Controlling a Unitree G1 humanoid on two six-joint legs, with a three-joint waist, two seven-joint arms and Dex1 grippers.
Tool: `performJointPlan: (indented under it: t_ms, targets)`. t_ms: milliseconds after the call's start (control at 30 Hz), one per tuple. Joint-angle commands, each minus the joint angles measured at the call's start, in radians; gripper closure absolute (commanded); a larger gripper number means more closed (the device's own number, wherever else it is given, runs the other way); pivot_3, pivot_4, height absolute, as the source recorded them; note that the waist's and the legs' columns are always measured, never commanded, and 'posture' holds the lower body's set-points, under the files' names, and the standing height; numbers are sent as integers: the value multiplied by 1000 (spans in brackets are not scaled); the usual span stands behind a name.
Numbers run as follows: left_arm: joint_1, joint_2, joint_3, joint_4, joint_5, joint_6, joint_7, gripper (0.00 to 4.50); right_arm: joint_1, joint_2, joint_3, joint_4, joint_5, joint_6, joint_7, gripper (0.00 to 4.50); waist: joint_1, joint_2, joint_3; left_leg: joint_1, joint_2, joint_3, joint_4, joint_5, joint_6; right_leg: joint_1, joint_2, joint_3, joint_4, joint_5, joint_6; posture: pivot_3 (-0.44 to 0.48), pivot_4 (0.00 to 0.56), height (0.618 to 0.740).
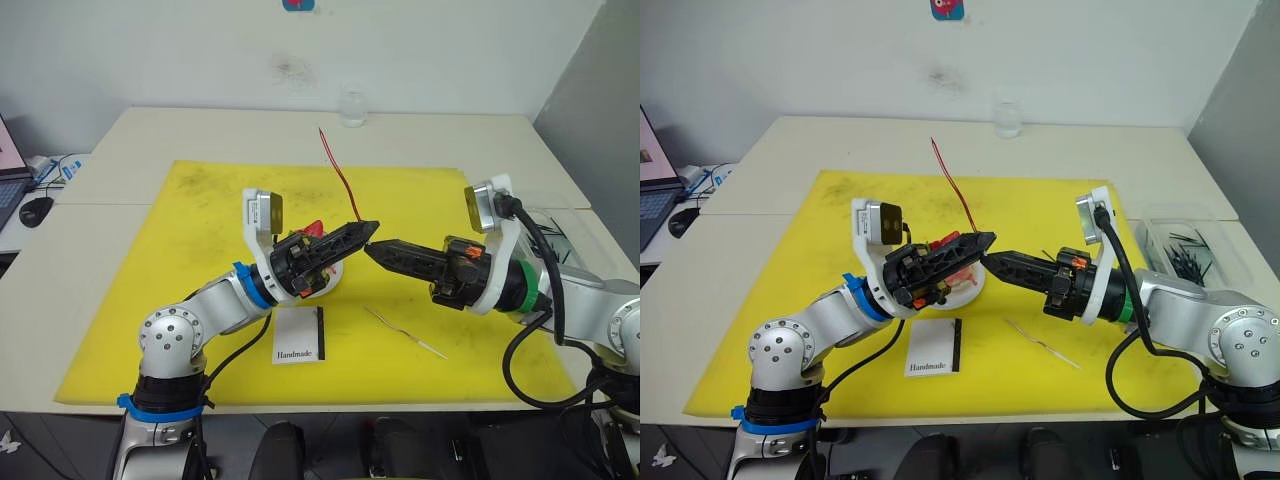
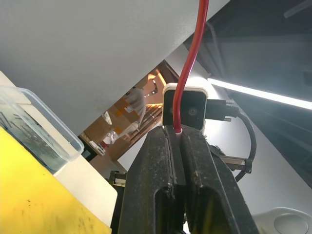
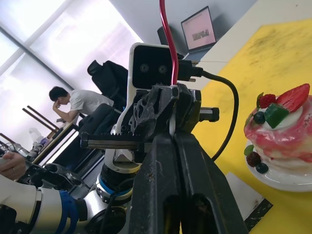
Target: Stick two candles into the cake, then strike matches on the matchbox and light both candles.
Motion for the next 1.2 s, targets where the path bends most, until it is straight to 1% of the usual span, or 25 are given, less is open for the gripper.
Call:
performJointPlan:
  t_ms: [33,67,167,233,300,400,467,500,567,633,733,867,1000,1200]
  targets:
    - [-10,-1,-4,-31,-2,-1,-23,4495,-2,-9,-10,-20,20,-18,10,4500,0,0,0,-1,0,0,0,0,0,0,0,0,0,0,0,0,150,729]
    - [-10,1,-3,-35,5,-3,-27,4495,0,-12,-12,-21,19,-17,16,4500,0,0,0,-1,0,0,0,0,0,-1,0,0,-1,0,0,0,150,729]
    - [-16,8,4,-54,43,-20,-33,4500,4,-29,-21,-29,1,-9,35,3921,0,0,0,-1,0,0,0,0,0,-1,0,0,-1,0,0,0,150,729]
    - [-31,21,16,-73,83,-38,-37,4500,4,-61,-27,-38,-32,13,63,3295,0,0,0,-1,0,0,0,0,0,-1,0,-1,-1,0,0,0,150,729]
    - [-53,55,37,-92,135,-55,-54,4500,-2,-116,-29,-59,-117,45,123,2632,1,0,1,-1,0,-1,0,0,0,-1,0,-1,-1,0,0,0,150,729]
    - [-82,151,61,-110,246,-73,-120,4500,-14,-190,-10,-104,-299,65,224,1650,1,0,1,-1,-1,-1,0,0,0,-1,0,-1,-1,0,0,0,150,729]
    - [-93,233,82,-109,331,-91,-174,4500,-39,-211,18,-129,-424,49,288,931,1,0,1,-1,-1,-1,0,0,0,-1,0,-1,-1,0,0,0,150,729]
    - [-101,271,106,-93,357,-99,-188,4500,-57,-217,39,-139,-497,35,320,638,-1,0,1,-1,-1,-1,0,0,0,-1,0,-1,-1,0,0,0,150,729]
    - [-101,359,124,-71,448,-126,-257,4500,-87,-228,85,-161,-650,-2,387,11,-5,1,2,-1,0,0,-1,0,0,-3,1,-1,0,0,0,0,150,729]
    - [-93,409,142,-30,514,-155,-307,4500,-106,-222,124,-169,-762,-34,444,11,-3,1,3,-1,0,-1,-2,0,0,-4,1,-2,0,-1,-1,0,150,729]
    - [-57,463,129,32,637,-216,-401,4500,-120,-190,173,-167,-873,-71,496,11,-2,1,3,-2,0,-1,-4,0,0,-4,1,-2,-1,-1,-2,0,150,729]
    - [-12,419,77,91,805,-355,-455,4500,-116,-138,233,-160,-990,-100,543,11,-2,1,4,-2,1,0,-5,0,0,-5,-1,-1,-2,-2,-2,0,150,729]
    - [-10,365,70,138,860,-389,-469,4500,-104,-100,248,-168,-1044,-97,567,11,1,0,4,-4,2,0,-5,0,0,-6,-4,-1,-1,-2,-2,0,150,729]
    - [-2,348,59,201,950,-448,-531,4500,-91,-60,253,-181,-1095,-79,582,11,0,0,4,-4,2,1,-5,0,0,-6,-4,-1,0,-2,-2,0,150,729]
